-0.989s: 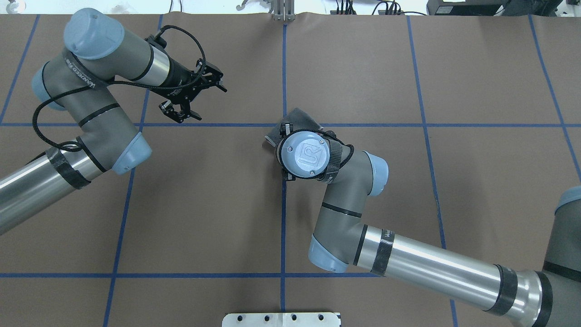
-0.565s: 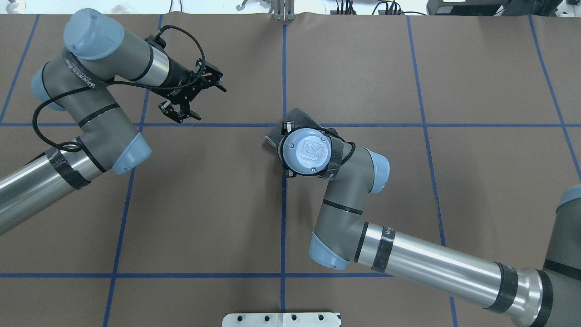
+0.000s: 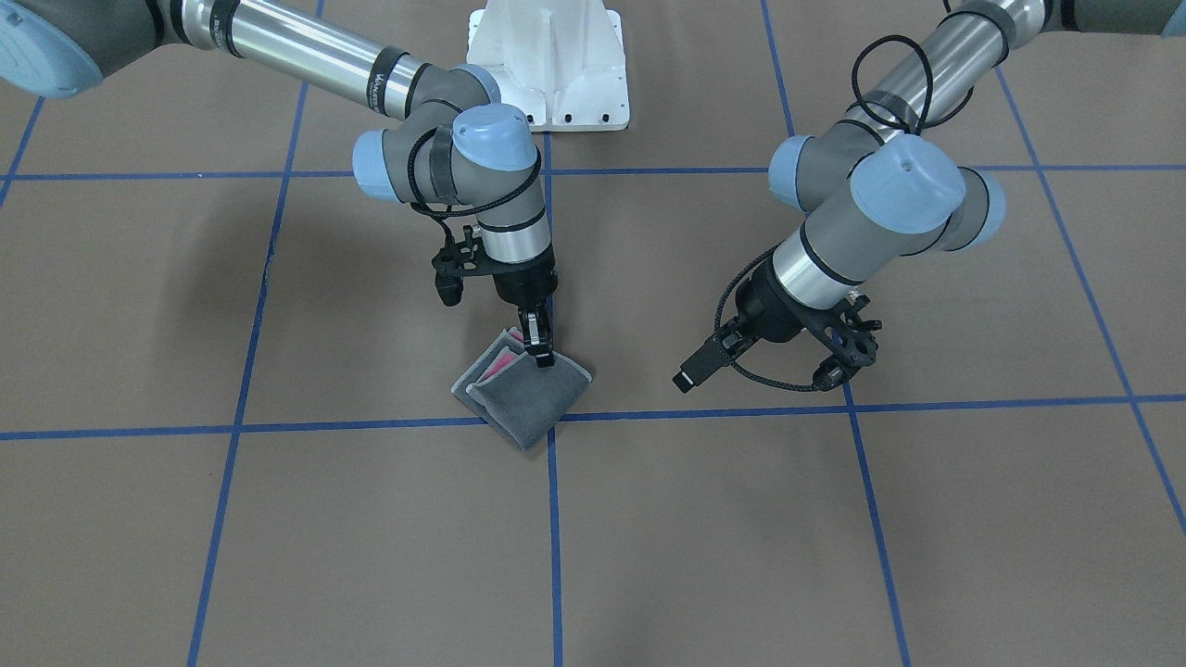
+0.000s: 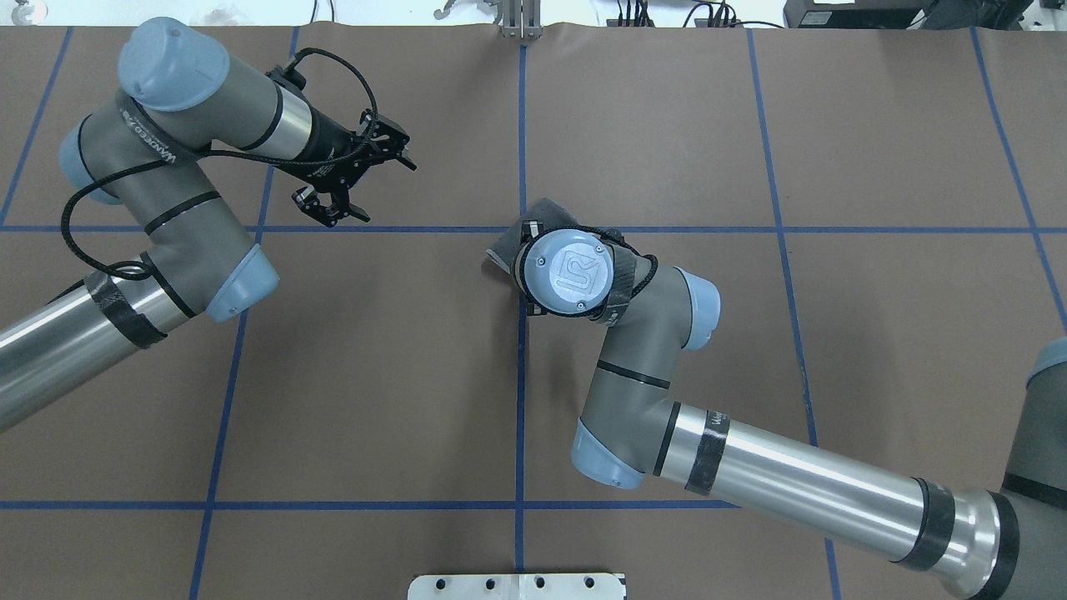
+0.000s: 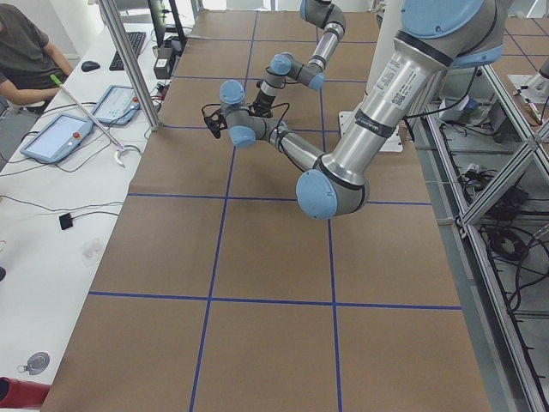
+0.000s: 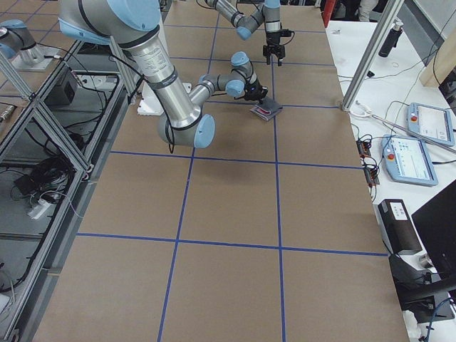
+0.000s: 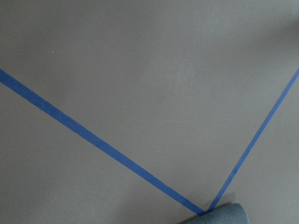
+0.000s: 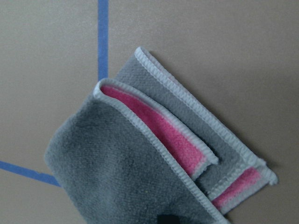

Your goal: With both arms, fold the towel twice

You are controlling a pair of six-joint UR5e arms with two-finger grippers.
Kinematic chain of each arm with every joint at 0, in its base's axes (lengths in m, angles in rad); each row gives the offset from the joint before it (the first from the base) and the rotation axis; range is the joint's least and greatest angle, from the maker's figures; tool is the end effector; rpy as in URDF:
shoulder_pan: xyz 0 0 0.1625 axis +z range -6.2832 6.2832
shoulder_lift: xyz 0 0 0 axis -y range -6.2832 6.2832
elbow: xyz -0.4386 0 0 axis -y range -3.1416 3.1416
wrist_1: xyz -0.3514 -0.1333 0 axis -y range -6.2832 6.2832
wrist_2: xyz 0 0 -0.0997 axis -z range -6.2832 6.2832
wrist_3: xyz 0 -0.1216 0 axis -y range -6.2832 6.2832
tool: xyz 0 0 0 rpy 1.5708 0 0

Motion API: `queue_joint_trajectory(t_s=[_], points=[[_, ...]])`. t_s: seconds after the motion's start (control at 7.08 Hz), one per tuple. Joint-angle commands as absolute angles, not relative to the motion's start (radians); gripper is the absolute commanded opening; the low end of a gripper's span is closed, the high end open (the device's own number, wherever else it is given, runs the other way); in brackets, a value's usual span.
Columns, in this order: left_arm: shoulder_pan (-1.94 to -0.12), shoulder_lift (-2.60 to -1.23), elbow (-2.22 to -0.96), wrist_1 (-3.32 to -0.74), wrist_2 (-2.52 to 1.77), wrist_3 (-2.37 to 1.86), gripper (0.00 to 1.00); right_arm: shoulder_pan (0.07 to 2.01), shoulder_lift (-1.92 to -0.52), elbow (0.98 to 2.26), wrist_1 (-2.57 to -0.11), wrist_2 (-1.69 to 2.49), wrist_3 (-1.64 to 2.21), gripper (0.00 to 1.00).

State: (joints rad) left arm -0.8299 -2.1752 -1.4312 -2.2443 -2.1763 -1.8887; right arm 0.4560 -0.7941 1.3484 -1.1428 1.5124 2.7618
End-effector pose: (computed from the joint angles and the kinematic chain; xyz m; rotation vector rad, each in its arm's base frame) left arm 0.4224 -0.5568 0.3173 -0.2451 1.2208 -0.6560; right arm -0.6228 -0.4618 0.2748 -0.3385 -1.0461 1.5275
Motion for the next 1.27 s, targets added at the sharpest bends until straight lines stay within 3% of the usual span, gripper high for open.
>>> queue_joint_trajectory(t_s=[0.0,0.28,0.71,0.85,0.99,1.13], points=[[-0.828,-2.175,-1.431,-2.244,-2.175,-1.891,1.00,0.456,-0.804,1.368,-1.149,1.522,2.682,0.00],[-0.827,-2.177,-1.431,-2.244,-2.174,-1.894,1.00,0.456,-0.863,1.449,-1.150,1.537,2.655,0.00],[-0.827,-2.175,-1.431,-2.243,-2.172,-1.898,1.00,0.471,-0.868,1.462,-1.169,1.540,2.661,0.00],[-0.827,-2.175,-1.431,-2.243,-2.172,-1.899,1.00,0.479,-0.868,1.457,-1.169,1.540,2.669,0.27],[-0.827,-2.175,-1.431,-2.243,-2.172,-1.901,1.00,0.479,-0.868,1.453,-1.169,1.540,2.672,0.44],[-0.827,-2.175,-1.431,-2.243,-2.172,-1.901,1.00,0.479,-0.867,1.451,-1.167,1.540,2.672,0.46]])
